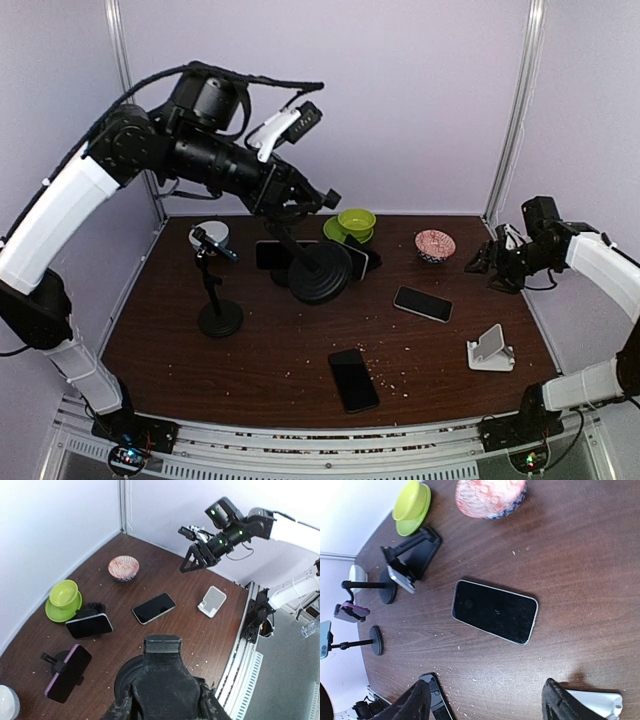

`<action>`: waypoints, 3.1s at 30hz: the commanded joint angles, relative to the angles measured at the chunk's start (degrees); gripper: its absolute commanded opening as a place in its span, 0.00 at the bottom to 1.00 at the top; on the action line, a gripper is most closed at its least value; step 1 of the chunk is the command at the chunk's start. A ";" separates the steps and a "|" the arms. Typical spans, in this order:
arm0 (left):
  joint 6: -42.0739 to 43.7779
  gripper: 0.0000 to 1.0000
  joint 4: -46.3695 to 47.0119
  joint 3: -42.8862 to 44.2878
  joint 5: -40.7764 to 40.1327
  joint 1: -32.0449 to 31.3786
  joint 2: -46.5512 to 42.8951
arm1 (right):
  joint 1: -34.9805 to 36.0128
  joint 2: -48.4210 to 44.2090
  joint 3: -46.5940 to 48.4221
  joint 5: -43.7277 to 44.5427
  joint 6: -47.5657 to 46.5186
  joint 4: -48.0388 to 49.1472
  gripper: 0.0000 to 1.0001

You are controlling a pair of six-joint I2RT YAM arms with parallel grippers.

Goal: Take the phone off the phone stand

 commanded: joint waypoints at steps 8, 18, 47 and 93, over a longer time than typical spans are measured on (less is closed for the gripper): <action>3.96 0.00 1.27 8.56 -13.62 8.25 -11.73 | 0.47 -10.22 3.22 0.90 5.24 -2.04 1.00; 8.22 0.00 -4.66 7.94 -17.51 25.79 -17.92 | 1.33 -14.83 1.62 -0.36 7.90 0.50 0.99; -3.11 0.00 5.60 -42.19 -13.27 49.74 -26.53 | 2.65 -14.76 2.59 6.45 8.06 7.30 1.00; -2.27 0.59 15.03 -62.80 -10.44 52.48 -30.31 | 4.02 -24.36 -6.93 13.36 7.68 13.27 1.00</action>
